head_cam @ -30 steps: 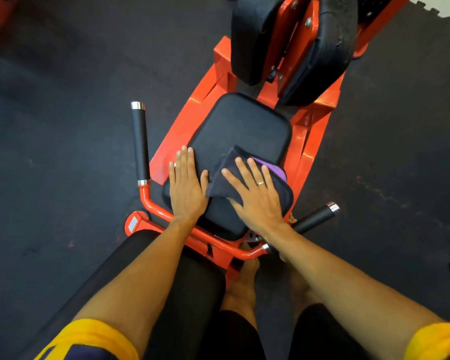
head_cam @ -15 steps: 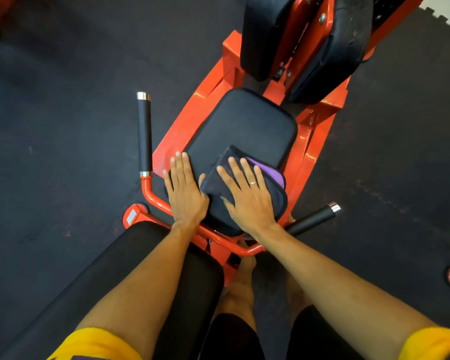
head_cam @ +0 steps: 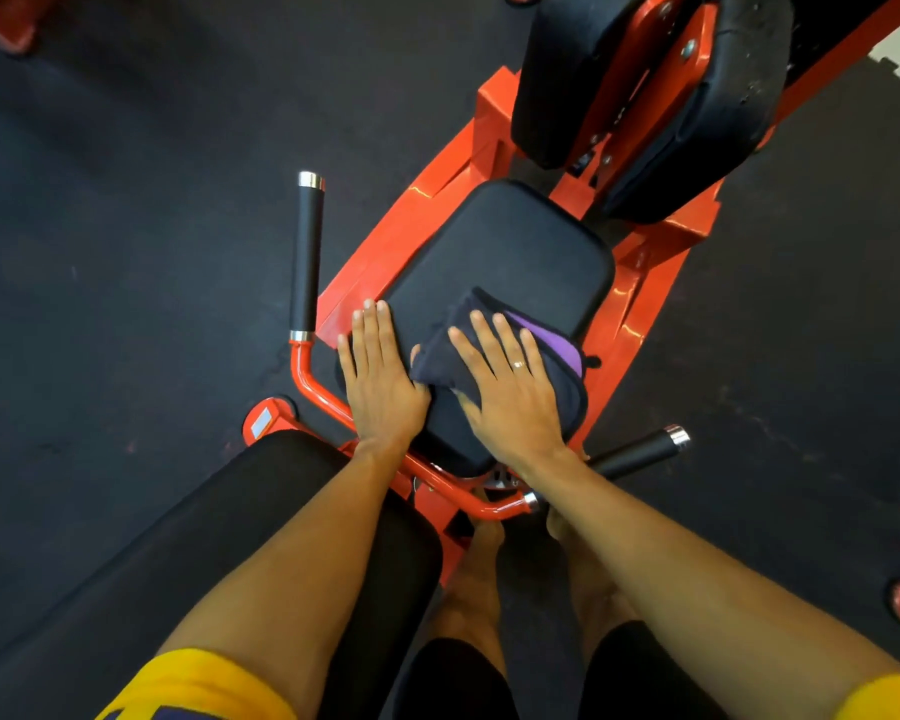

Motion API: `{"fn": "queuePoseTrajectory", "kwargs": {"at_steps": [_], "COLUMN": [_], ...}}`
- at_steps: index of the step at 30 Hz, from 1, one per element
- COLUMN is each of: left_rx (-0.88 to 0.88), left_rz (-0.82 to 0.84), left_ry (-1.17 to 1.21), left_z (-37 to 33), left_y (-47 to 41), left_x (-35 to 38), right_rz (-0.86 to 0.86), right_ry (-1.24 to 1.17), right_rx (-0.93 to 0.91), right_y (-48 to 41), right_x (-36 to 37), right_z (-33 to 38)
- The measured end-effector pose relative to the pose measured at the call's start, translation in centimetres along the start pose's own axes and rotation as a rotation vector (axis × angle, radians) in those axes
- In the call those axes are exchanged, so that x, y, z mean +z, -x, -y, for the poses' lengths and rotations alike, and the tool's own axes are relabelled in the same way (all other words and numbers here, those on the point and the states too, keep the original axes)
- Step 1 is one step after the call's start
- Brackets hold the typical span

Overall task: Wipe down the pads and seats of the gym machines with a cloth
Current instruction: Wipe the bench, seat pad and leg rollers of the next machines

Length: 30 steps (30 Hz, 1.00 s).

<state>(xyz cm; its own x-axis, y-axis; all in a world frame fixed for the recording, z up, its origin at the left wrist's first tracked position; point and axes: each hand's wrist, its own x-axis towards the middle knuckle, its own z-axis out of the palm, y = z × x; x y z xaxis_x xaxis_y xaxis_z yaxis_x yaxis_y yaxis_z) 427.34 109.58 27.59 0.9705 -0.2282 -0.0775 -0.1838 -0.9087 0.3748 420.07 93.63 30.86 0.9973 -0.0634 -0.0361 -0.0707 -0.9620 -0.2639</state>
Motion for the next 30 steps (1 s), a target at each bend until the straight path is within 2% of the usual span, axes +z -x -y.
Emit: {"fn": "queuePoseTrajectory", "kwargs": {"at_steps": [4,7,14,17,19,21,24,28,30], "left_rx": [-0.018,-0.015,-0.028,-0.041,-0.066,-0.092,-0.072,0.198,0.218], "left_rz": [-0.022,-0.036,-0.024,-0.031,-0.031,-0.029,-0.052,0.028,0.04], "left_ry": [-0.015,-0.024,0.078,0.033,0.03,0.031,0.039,0.012,0.006], "left_z": [-0.1,-0.5,-0.6,-0.6,-1.4,-2.1,-2.8,-3.8,-4.3], "left_y": [0.0,-0.7,0.8,1.0,1.0,1.2,0.6,-0.2,0.3], "left_x": [0.0,-0.2,-0.1,0.0,0.1,0.1,-0.3,-0.4,0.1], "right_rz": [-0.02,-0.025,-0.036,-0.026,-0.063,-0.137,-0.288,-0.398,-0.366], "right_ry": [0.025,0.048,-0.045,-0.119,-0.133,-0.21,-0.484,-0.878,-0.995], "right_rx": [0.003,0.119,0.198,0.097,0.128,0.301,0.608,0.955,1.149], "right_y": [-2.9,-6.5,4.2,6.0,4.7,3.1,2.4,5.2,6.8], "right_x": [-0.3,-1.1,1.1,1.0,0.6,0.4,0.8,2.1,2.4], "right_z": [-1.4,-1.4,3.8,1.8,-0.6,-1.4,1.1,5.3,7.0]}}
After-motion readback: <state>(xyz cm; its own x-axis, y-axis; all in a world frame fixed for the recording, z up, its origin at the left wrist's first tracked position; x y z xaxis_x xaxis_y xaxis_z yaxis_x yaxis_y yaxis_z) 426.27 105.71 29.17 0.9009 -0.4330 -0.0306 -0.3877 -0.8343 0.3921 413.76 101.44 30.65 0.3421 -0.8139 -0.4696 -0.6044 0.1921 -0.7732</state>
